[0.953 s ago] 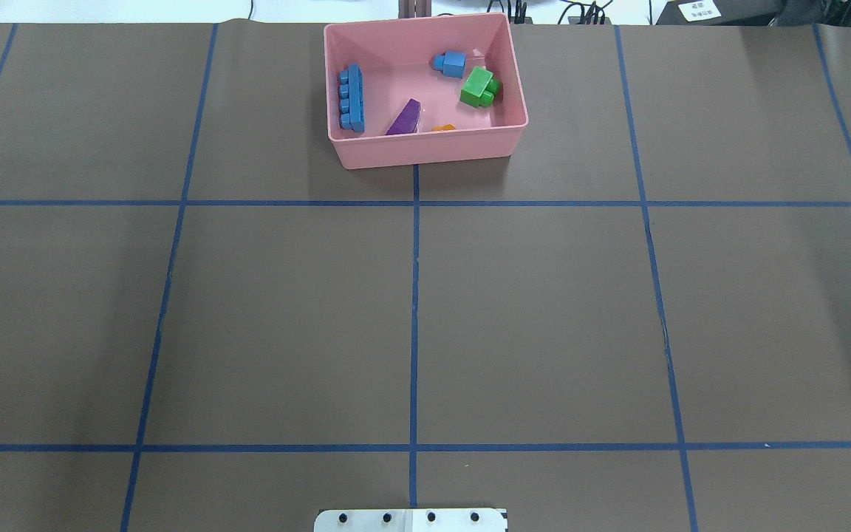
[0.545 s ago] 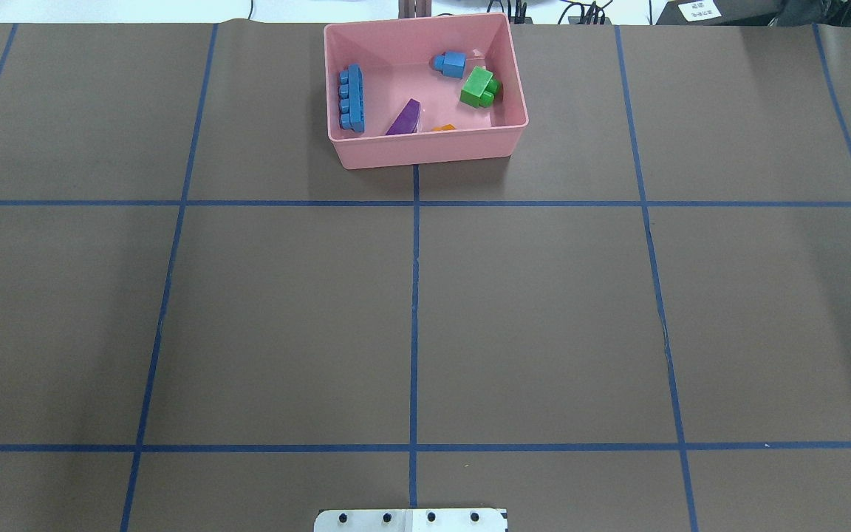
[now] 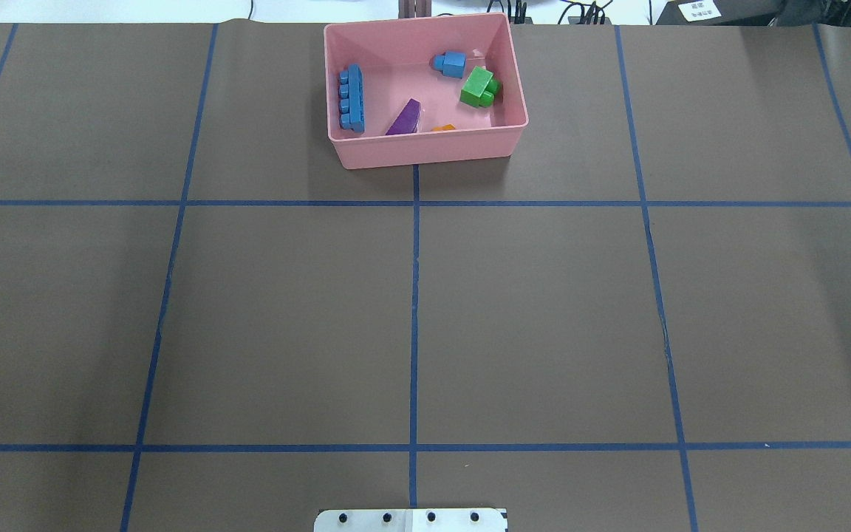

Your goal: Put all blocks into box

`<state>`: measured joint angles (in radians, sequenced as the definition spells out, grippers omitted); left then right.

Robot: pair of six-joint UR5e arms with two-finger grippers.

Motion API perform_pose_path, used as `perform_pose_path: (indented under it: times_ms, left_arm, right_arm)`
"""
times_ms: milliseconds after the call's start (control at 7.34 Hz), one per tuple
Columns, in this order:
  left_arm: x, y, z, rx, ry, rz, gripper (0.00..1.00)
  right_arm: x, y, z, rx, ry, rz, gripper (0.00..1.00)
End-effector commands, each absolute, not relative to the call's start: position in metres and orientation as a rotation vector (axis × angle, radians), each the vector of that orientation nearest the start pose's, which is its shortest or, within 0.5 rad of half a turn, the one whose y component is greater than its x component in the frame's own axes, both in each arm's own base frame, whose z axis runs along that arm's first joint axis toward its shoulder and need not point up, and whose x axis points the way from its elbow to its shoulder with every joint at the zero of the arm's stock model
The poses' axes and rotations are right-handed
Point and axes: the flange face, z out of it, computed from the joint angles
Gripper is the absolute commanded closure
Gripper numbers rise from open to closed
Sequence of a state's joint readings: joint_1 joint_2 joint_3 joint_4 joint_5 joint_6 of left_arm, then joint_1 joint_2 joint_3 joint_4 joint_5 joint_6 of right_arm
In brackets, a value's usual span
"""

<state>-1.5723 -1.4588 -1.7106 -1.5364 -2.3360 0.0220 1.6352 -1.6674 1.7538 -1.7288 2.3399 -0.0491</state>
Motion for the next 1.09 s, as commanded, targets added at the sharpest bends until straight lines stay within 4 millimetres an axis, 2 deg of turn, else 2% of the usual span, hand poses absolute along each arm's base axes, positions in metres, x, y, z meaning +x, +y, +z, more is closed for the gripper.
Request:
perform_pose_path:
  times_ms: [0, 136, 953]
  left_arm:
    - [-0.0650, -0.4438, 0.6457, 0.018, 0.765, 0.050, 0.00]
    - [-0.0646, -0.4427, 0.6472, 0.031, 0.770, 0.098, 0.00]
    - [-0.0644, -0.4433, 0.6465, 0.032, 0.773, 0.099, 0.00]
  right_arm:
    - [0.0925, -0.4390, 0.6305, -0.025, -0.771, 0.042, 0.00]
    - [0.0925, -0.4389, 0.6312, -0.027, -0.771, 0.044, 0.00]
    - [0.0926, -0.4396, 0.6305, -0.025, -0.771, 0.044, 0.00]
